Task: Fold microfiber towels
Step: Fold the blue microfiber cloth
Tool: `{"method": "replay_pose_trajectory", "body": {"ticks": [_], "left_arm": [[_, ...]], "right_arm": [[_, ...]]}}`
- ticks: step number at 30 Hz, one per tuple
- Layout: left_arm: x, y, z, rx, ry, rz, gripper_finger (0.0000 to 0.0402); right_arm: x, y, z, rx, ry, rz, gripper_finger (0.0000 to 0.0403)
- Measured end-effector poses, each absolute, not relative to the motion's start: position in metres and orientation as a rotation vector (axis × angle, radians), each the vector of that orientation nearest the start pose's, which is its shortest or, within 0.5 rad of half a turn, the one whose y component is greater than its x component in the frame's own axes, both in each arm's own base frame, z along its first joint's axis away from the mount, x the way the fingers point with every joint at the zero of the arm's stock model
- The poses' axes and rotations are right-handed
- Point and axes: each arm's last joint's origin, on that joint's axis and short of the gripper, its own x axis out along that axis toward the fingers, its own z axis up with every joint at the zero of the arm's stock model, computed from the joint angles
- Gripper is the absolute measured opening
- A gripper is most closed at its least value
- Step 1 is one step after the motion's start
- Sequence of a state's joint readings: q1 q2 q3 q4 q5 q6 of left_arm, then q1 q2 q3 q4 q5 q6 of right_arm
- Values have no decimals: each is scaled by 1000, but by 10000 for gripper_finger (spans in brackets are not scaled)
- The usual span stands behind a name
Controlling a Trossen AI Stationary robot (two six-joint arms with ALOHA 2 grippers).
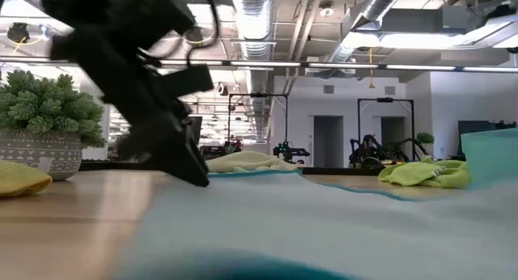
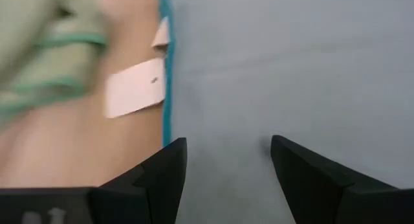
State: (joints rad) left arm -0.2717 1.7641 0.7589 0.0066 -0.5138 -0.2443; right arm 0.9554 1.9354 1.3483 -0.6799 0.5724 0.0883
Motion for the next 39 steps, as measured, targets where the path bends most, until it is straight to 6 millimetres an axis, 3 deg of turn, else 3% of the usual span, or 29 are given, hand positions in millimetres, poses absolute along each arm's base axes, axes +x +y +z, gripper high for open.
{"method": "replay_pose_trajectory", "body": {"ticks": [4, 8, 12, 17, 21, 25, 33, 39], "left_arm": [[307, -40, 116, 282, 921, 345, 219], [324, -31, 134, 322, 888, 339, 219], [336, -43, 154, 292, 910, 287, 219], [335, -74, 167, 238, 953, 234, 219], [325, -98, 162, 134, 979, 141, 219], [313, -110, 148, 127, 1007, 157, 219], [298, -103, 121, 20, 964, 148, 219], [295, -97, 117, 5, 964, 134, 219]], "right_arm": [[234, 299, 177, -790, 924, 281, 15], [241, 295, 177, -757, 929, 255, 12], [248, 289, 177, -688, 941, 206, 13], [250, 287, 177, -671, 943, 191, 14], [250, 288, 177, -672, 943, 193, 11], [250, 287, 177, -673, 945, 192, 13], [248, 285, 177, -756, 952, 209, 9], [231, 292, 180, -1051, 825, 88, 3]]}}
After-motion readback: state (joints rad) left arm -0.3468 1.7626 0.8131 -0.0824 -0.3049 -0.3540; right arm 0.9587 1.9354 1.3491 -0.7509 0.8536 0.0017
